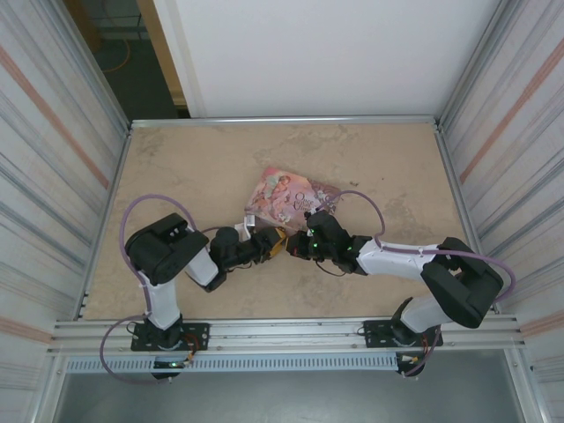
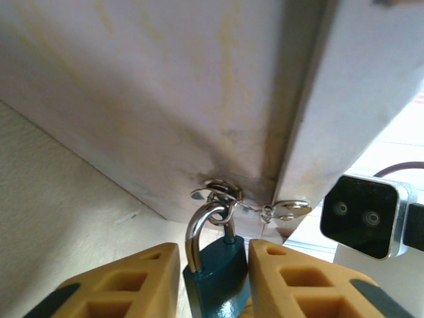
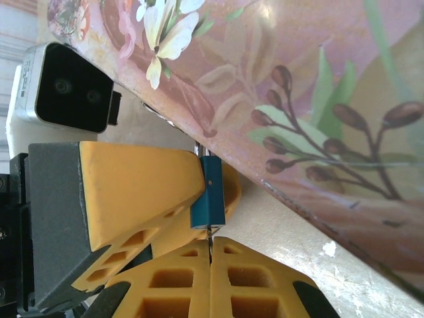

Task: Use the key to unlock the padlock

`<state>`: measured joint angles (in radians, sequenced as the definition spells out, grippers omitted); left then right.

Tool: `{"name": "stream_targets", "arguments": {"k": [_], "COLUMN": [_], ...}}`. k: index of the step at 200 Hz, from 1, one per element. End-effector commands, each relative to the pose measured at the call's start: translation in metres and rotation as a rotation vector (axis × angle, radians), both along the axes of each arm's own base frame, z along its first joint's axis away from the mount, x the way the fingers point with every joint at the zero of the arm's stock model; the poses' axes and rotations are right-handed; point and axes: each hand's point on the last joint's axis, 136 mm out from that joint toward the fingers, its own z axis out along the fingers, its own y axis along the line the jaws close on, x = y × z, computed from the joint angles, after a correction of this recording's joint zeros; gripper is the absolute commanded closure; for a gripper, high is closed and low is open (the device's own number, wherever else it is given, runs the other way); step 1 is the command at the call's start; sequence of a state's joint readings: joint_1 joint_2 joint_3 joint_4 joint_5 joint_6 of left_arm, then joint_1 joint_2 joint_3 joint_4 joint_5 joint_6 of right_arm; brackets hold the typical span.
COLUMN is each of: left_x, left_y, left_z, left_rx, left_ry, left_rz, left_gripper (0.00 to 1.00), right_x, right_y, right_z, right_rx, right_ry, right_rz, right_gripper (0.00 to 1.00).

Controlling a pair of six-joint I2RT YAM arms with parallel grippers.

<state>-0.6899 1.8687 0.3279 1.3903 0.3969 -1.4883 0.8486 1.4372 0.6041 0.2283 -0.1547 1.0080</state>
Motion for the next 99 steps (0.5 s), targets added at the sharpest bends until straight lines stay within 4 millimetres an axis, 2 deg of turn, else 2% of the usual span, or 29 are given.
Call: {"name": "stream_targets", "arguments": {"k": [1,62,70,99], "left_x": [0.001,0.001,0.001,-0.001], "left_y": [-0.006,-0.005,-0.005,-0.005], "left_z": [0.007,0.010,0.010,0.009], "left_rx": [-0.026,-0.025,-0.023,-0.003], "left_ry": [-0.018,-0.029,-0.022,-0.001], "left_rz": [-0.010,0.002,0.007,0.008], "left_gripper": [0.71,0.97,1.00,1.00], "right_x": [0.004,0.003,0.003,0.001], "right_y": [0.007,-0.001,-0.004,-0.013], "right_z": [0.016,0.018,0.018,0.021], "right_rx": [0.067,0.072,0.069,0.051], "right_ry": [-0.028,-0.029,-0.030,-0.054], "right_rz": [-0.002,-0.018,-0.024,-0.028], "right_gripper": [1.00,1.00,0.95,0.84]}}
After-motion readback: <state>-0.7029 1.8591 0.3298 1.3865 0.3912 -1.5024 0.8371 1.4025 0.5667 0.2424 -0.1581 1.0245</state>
